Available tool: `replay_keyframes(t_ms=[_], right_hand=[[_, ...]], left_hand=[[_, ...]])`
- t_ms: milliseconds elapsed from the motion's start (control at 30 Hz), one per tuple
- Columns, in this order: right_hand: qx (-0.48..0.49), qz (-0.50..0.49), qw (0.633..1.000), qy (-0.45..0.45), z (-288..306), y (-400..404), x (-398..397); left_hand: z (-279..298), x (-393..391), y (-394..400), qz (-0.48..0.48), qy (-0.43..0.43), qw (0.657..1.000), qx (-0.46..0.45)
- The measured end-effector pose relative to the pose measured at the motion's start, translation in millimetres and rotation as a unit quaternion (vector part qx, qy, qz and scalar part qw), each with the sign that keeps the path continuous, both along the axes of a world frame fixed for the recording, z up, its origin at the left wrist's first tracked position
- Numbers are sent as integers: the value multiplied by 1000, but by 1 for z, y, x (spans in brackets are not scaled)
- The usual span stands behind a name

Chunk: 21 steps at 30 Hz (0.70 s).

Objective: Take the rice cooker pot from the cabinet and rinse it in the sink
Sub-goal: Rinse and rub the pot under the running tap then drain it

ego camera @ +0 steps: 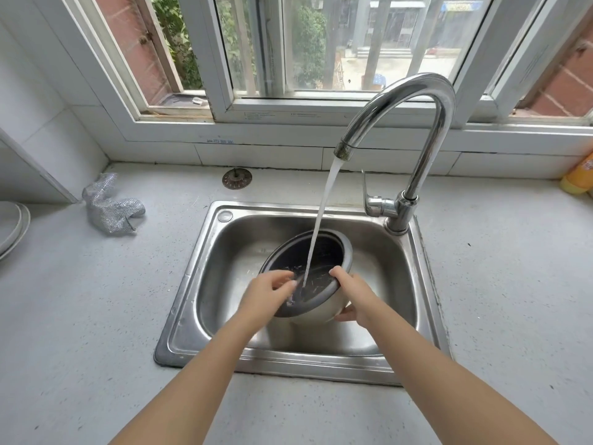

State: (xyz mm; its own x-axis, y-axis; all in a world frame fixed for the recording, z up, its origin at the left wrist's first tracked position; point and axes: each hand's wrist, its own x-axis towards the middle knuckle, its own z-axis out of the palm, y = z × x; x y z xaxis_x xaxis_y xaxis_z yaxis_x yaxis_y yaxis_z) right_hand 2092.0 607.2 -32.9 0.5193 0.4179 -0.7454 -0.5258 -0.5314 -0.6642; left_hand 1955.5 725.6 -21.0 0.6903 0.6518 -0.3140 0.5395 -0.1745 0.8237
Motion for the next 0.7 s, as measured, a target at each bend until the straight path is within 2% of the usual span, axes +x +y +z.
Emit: replay_keyframes(t_ms=[133,267,400,500,600,700], right_hand=[[-16,1,999,-38,-4,-4,6],[-3,17,999,-38,-6,-10,10],[41,19,999,12,-6,-15,11],[70,8,997,40,-7,-15,9],[79,-6,995,68,-9,-14,6],[62,-14,997,46,-12,-13,5]], left_hand=[[-11,-15,17,116,73,990,-7],[-24,-24,20,151,146,973,-100],[-24,-29,20,181,116,947,-239],[-22,-29,23,200,71,927,-309],[-19,-27,28,241,8,910,-337],[-16,-24,29,267,-25,909,-319]])
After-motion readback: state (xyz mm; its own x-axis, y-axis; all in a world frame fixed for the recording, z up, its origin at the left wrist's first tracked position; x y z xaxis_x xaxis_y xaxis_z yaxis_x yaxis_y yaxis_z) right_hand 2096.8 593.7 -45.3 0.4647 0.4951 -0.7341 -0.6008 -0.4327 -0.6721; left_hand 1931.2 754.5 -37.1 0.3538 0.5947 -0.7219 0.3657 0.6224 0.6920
